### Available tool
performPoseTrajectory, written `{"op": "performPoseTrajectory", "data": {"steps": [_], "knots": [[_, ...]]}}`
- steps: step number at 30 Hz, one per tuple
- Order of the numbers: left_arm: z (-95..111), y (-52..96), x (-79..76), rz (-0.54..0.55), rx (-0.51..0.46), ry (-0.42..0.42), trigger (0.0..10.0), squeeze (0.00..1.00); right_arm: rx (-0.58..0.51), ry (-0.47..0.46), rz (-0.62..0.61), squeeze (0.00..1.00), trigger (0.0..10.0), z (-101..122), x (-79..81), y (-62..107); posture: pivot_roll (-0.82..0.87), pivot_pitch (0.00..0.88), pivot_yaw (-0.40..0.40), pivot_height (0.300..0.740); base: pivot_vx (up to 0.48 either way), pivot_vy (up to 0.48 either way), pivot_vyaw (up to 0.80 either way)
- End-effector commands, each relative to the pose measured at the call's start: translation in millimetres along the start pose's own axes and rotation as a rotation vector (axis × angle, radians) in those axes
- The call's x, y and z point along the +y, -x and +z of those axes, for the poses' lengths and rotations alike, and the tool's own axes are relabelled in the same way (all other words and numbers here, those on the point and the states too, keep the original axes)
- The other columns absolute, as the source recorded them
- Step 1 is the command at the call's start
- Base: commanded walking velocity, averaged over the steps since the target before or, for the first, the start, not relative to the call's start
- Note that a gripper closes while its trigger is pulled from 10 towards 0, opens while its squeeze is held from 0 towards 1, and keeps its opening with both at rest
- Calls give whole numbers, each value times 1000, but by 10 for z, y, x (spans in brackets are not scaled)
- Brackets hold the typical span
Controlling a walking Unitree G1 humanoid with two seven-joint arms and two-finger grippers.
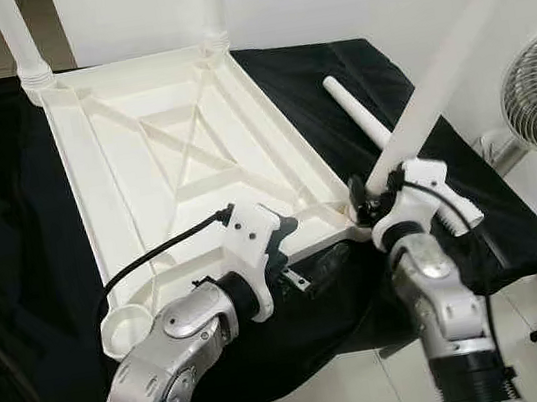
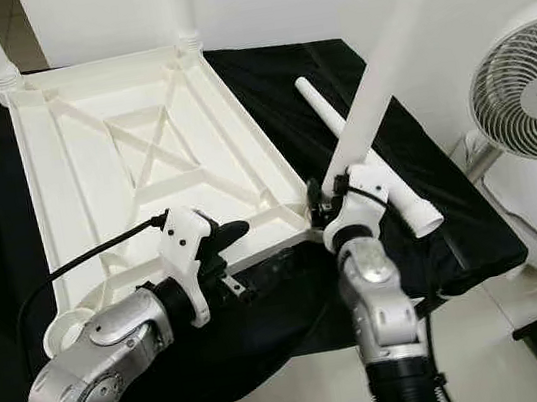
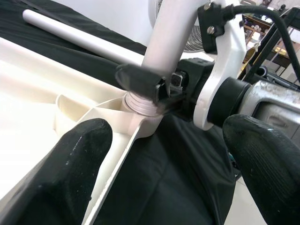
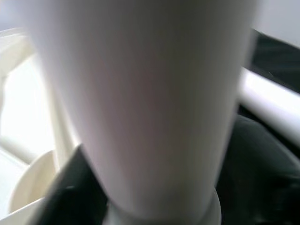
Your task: Building children table
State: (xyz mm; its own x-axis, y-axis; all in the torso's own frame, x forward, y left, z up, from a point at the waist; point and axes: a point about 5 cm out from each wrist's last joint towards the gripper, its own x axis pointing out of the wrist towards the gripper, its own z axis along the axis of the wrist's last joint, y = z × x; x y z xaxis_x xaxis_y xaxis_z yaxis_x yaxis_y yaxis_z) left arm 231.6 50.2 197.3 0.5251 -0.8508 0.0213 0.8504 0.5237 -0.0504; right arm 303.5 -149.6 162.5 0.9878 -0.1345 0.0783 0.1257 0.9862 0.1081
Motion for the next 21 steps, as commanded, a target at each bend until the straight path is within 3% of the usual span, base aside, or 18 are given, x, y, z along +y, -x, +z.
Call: {"op": "performPoseTrajectory", "data": {"steps": [1,6,7,14,21], "knots": [[-26,-7,-27,7,9,1,10000,0,-7,0,-70,1000,10000,-3,-94,22,66,147,-121,740,0,0,0],[-35,-6,-15,6,12,-4,10000,0,-41,-4,-89,1000,10000,63,-69,44,66,140,-120,740,0,0,0],[-35,-4,-2,9,13,-7,10000,0,-58,12,-75,0,10000,87,-56,66,66,140,-120,740,0,0,0],[-25,13,120,51,20,-41,10000,0,-70,39,-36,0,10000,76,-47,184,65,140,-123,740,0,0,0],[35,44,443,170,44,-144,10000,0,-26,97,-13,0,10000,-50,-153,344,66,148,-123,740,0,0,0]]}}
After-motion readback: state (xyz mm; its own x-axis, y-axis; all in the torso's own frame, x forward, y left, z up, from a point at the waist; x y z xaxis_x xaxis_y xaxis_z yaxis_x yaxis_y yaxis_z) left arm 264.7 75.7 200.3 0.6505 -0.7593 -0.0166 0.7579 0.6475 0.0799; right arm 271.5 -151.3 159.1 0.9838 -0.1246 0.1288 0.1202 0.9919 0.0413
